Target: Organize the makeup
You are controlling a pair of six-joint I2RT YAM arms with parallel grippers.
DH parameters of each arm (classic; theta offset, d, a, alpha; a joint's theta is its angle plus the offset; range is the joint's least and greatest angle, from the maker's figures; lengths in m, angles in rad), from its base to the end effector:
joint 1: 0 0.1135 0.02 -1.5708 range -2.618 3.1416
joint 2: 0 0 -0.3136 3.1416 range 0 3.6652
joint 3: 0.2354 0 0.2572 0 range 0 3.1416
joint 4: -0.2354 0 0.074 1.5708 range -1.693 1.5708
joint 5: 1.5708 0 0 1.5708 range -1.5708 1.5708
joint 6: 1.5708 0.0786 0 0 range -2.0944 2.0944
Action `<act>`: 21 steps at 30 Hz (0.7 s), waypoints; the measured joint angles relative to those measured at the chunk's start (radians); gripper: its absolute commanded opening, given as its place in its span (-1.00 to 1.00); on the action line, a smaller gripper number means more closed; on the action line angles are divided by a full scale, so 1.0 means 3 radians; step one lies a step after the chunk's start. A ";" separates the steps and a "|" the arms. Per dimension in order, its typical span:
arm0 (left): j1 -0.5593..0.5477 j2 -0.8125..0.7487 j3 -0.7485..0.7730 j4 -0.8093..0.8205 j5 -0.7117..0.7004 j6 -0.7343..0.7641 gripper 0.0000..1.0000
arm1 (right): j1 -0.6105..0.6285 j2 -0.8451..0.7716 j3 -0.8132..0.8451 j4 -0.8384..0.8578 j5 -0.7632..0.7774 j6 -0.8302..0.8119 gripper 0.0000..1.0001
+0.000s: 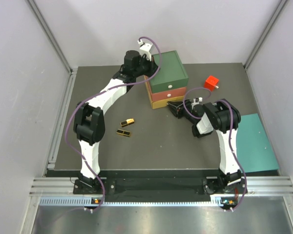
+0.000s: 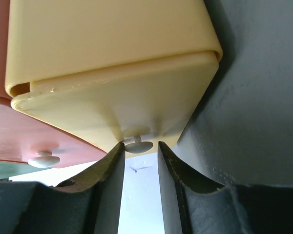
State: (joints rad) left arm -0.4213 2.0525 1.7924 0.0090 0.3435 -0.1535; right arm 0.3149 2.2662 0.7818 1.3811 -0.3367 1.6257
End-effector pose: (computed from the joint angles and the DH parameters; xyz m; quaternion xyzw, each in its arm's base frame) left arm 0.5055 -0.2555 0.3483 0.2078 0.7575 -0.3007 0.5409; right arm 0.4195 0.1640 0.0950 0.3573 0.6489 0.6150 0.2704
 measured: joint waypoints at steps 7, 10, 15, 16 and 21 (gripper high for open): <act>0.0000 0.0000 0.0000 0.0000 0.0001 0.0003 -1.00 | 0.0006 0.0001 -0.0005 0.0001 0.0018 0.0023 -0.39; 0.0000 0.0000 0.0000 0.0000 0.0000 0.0004 -1.00 | 0.0006 0.0001 -0.0005 0.0004 0.0023 0.0023 -0.50; 0.0000 -0.0001 0.0000 0.0000 0.0001 0.0011 -1.00 | 0.0006 0.0001 0.0000 0.0006 0.0024 0.0031 -0.80; 0.0000 -0.0001 0.0000 0.0000 0.0001 0.0013 -1.00 | 0.0006 0.0003 0.0001 0.0006 0.0024 0.0027 -0.84; 0.0000 -0.0004 -0.0005 0.0004 0.0000 0.0023 -1.00 | 0.0004 0.0001 0.0017 -0.0006 0.0014 0.0000 -0.91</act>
State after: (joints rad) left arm -0.4213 2.0514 1.7908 0.0101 0.3435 -0.1467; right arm 0.3161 2.2665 0.7868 1.3792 -0.3325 1.6257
